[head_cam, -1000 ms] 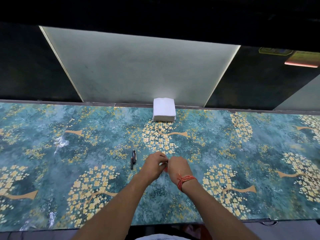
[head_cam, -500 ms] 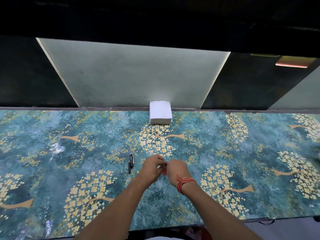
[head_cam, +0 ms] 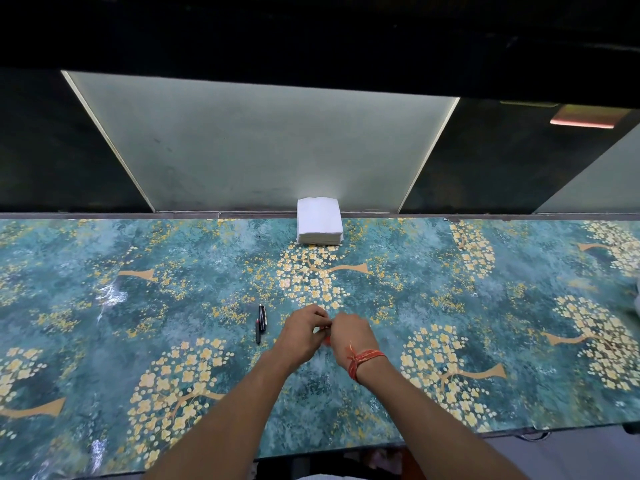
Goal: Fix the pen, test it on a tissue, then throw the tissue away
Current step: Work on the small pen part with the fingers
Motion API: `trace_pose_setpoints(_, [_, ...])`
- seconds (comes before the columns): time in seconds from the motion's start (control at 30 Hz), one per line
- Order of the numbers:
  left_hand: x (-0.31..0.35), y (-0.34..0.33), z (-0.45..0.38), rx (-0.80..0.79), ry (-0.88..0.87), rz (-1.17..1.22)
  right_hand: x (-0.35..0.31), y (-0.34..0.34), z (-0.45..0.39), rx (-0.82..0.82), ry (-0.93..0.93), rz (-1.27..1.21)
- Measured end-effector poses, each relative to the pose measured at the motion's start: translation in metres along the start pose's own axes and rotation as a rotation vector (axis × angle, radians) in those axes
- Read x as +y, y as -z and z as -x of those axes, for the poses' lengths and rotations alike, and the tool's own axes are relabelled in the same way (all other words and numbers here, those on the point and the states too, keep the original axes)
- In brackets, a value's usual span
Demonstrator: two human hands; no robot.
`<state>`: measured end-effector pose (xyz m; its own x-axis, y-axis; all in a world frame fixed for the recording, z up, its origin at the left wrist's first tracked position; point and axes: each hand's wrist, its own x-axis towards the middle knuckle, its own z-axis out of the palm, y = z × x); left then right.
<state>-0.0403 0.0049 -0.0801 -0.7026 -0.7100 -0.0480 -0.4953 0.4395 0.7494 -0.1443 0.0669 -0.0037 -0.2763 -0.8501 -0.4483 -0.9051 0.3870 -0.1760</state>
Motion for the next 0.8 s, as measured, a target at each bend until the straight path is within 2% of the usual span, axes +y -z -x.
trace_pose_setpoints(0.33, [0.000, 0.000, -0.003, -0.023, 0.020, -0.010, 0.002, 0.012, -0.002, -0.008, 0.090, 0.031])
trace_pose_setpoints(0.6, [-0.001, 0.000, -0.003, -0.016, -0.010, -0.051, -0.003, 0.004, -0.002, -0.026, 0.027, 0.050])
trace_pose_setpoints(0.8, [-0.003, 0.001, 0.000, -0.013, 0.002, -0.010, 0.001, 0.009, 0.000, -0.010, 0.054, 0.013])
